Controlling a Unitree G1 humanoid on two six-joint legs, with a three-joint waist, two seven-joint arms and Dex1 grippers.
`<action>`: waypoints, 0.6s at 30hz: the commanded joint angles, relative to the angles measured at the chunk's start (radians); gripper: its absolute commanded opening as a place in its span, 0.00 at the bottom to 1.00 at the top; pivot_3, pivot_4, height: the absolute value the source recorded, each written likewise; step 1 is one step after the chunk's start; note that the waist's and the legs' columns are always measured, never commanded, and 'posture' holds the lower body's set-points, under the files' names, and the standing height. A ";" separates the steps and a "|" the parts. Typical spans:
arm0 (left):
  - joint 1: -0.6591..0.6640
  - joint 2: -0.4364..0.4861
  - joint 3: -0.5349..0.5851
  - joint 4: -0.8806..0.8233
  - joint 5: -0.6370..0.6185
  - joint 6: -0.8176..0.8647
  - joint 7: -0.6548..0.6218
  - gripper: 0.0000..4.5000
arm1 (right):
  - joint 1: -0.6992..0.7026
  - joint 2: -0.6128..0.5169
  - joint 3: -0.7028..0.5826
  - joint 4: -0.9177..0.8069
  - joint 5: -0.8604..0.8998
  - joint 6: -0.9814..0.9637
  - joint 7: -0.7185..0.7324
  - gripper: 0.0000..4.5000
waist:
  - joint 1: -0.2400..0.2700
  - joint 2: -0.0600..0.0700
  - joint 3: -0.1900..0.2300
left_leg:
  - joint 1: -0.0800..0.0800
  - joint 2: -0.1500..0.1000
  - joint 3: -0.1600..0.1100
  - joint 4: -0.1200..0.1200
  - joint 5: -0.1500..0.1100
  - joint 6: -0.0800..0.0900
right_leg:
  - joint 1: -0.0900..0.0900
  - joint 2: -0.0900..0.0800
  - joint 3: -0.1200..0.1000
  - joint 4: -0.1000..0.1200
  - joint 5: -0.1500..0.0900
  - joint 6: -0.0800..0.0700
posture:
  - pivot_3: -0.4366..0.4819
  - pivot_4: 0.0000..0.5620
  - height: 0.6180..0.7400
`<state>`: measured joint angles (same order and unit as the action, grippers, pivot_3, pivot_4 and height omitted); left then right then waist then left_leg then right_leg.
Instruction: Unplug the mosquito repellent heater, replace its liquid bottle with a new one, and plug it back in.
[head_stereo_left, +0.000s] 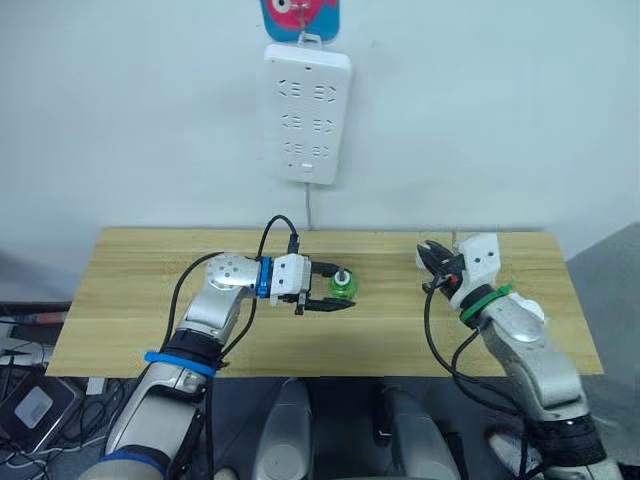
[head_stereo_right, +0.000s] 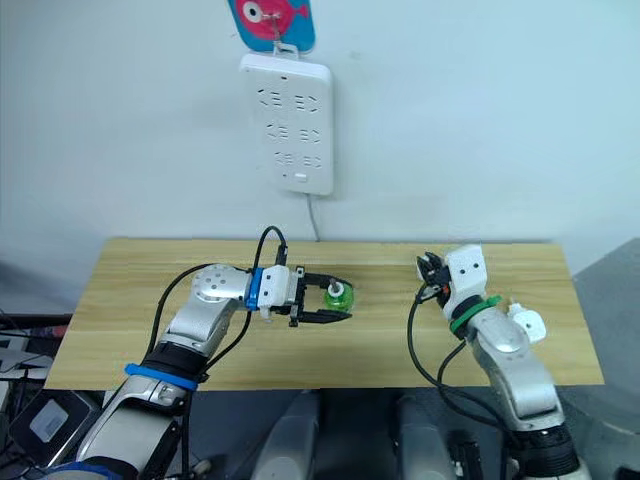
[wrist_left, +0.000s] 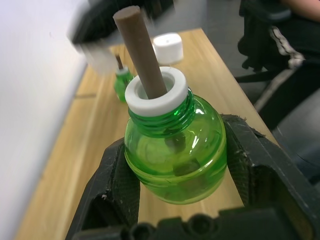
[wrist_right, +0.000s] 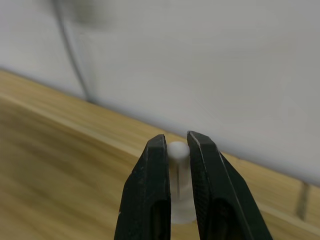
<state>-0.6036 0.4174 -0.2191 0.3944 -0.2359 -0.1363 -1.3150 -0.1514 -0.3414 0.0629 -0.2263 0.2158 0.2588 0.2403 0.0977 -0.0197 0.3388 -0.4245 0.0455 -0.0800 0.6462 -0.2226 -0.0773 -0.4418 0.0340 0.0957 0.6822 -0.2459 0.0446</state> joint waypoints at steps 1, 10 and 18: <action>-0.018 0.001 0.043 -0.029 -0.014 0.008 0.035 0.50 | 0.004 0.041 -0.012 0.093 -0.062 -0.150 -0.020 0.05 | -0.011 0.000 0.005 | 0.000 0.000 0.000 0.000 0.000 0.000 | 0.000 0.000 0.000 0.000 0.000 0.000 | 0.81 0.73 1.00; -0.008 0.057 0.063 -0.149 -0.040 0.114 0.029 0.50 | -0.062 0.129 -0.015 0.414 -0.130 -0.379 -0.020 0.05 | -0.021 0.001 0.051 | 0.001 0.000 0.000 -0.002 0.000 0.000 | 0.000 0.000 0.000 0.001 0.000 0.000 | 0.87 0.82 1.00; 0.009 0.078 0.060 -0.224 -0.050 0.174 0.037 0.50 | -0.167 0.152 -0.043 0.648 -0.150 -0.533 -0.026 0.05 | -0.016 0.001 0.066 | -0.001 0.000 0.000 -0.002 0.000 0.000 | -0.001 0.000 0.001 -0.001 -0.001 0.000 | 0.88 0.81 1.00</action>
<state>-0.6035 0.4891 -0.1672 0.2117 -0.2691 0.0344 -1.2769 -0.3207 -0.1860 0.0396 0.4038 0.0720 -0.2357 0.2169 0.0812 -0.0191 0.4044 -0.4252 0.0456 -0.0801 0.6436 -0.2227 -0.0775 -0.4430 0.0337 0.0963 0.6814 -0.2466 0.0451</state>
